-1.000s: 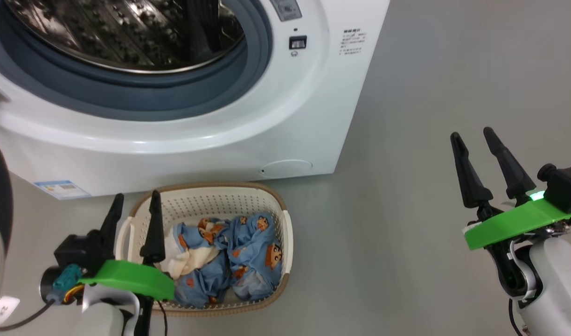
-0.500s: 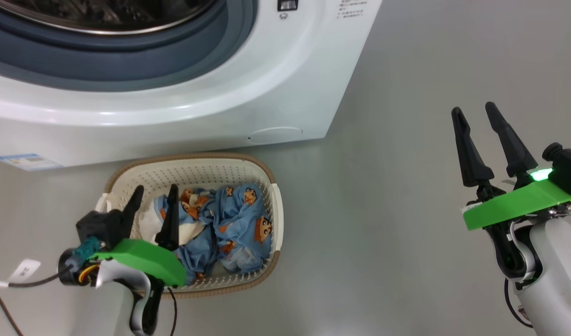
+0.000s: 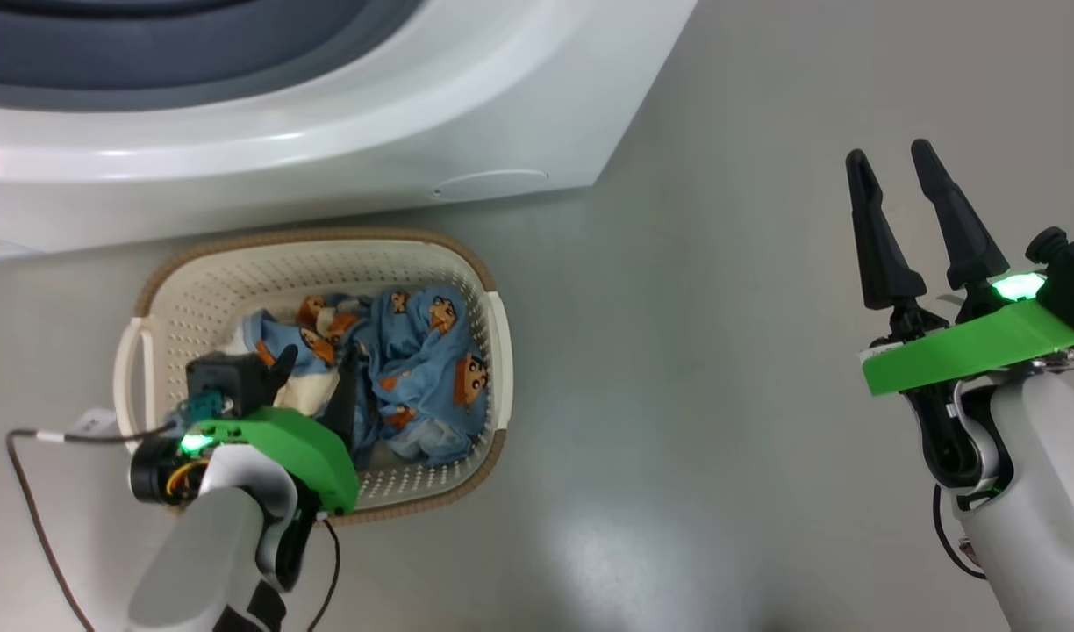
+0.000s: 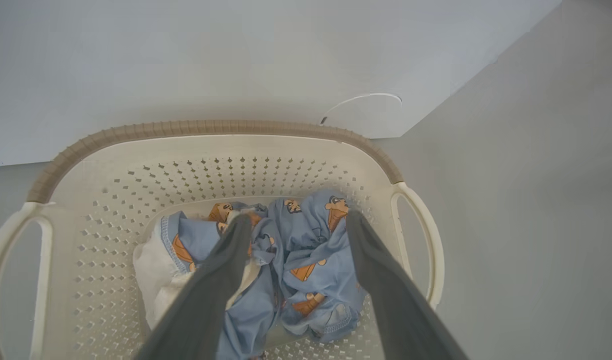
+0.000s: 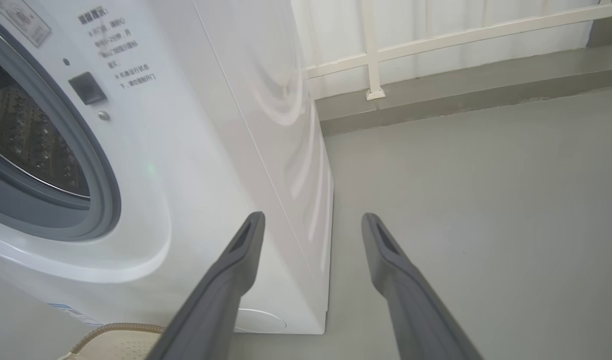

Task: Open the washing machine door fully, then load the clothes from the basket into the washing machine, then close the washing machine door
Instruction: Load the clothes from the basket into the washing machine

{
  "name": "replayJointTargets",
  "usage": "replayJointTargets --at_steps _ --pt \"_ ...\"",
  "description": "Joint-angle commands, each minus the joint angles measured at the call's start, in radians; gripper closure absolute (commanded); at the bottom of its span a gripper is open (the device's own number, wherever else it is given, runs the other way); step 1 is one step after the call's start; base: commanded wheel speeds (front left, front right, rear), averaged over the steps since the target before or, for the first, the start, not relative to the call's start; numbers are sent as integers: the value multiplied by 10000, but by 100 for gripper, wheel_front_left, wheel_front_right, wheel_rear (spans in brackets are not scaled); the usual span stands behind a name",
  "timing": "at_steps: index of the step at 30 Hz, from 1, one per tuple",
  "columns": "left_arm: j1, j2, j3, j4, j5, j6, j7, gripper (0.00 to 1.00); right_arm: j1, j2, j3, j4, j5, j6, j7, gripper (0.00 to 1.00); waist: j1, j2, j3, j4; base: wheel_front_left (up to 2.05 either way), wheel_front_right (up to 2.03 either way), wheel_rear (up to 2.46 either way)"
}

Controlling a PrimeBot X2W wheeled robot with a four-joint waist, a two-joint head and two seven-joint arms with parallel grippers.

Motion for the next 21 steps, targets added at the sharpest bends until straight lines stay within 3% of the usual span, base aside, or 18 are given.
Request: replayJointTargets --at_steps 1,12,21 --pt "-276 227 165 190 -25 -36 80 0 -70 -7 101 -270 -167 46 -84 0 -1 0 512 -229 0 0 0" --pt "-1926 333 -127 2591 127 -68 531 0 -658 211 300 -585 -221 46 -84 0 -1 0 1893 -823 0 0 0" --pt "-2788 184 -744 3451 197 -318 456 0 -924 339 304 -680 -237 46 -84 0 -1 0 2584 -1097 0 0 0"
